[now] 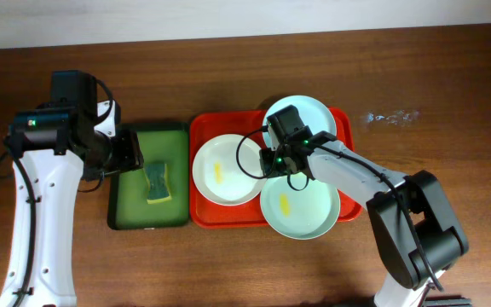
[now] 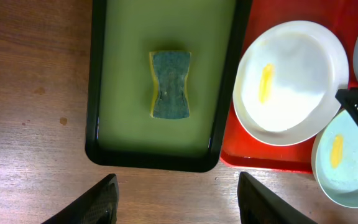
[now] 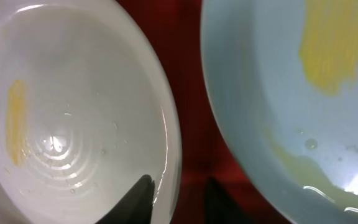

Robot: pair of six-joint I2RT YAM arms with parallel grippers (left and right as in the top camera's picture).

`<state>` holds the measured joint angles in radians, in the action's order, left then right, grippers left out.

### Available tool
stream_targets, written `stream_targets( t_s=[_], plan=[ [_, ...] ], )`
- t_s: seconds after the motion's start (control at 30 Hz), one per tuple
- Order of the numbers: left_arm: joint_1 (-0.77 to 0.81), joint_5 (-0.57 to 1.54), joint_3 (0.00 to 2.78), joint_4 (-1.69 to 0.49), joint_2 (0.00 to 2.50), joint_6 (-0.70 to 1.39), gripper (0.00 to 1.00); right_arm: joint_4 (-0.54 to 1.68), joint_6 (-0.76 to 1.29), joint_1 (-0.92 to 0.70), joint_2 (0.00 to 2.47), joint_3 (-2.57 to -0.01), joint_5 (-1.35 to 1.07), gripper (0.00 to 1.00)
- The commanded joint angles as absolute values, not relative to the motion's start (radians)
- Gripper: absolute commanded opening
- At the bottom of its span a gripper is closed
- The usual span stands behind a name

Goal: Clean dirty plates on tray and stack at the side
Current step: 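Grasp the green-yellow sponge in the green tray with the left gripper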

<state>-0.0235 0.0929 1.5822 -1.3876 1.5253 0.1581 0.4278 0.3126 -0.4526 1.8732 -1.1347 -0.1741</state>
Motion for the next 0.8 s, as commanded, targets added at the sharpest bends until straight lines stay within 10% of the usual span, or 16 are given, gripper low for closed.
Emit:
stream_targets(
  t_s=[0.0, 0.27, 0.77],
  plan=[
    [-0.019, 0.082, 1.579, -1.385, 1.526, 0.164, 0.59, 0.429, 0.308, -0.458, 1.880, -1.151, -0.171, 0.39],
    [-0.019, 0.082, 1.538, -1.366, 1.526, 0.164, 0.58, 0.403, 0.308, -0.458, 1.905, -1.150, -0.171, 0.04],
    [0.011, 0.083, 1.435, -1.225, 1.736, 0.171, 0.48, 0.365, 0.308, -0.458, 1.905, -1.150, -0.171, 0.05]
  ],
)
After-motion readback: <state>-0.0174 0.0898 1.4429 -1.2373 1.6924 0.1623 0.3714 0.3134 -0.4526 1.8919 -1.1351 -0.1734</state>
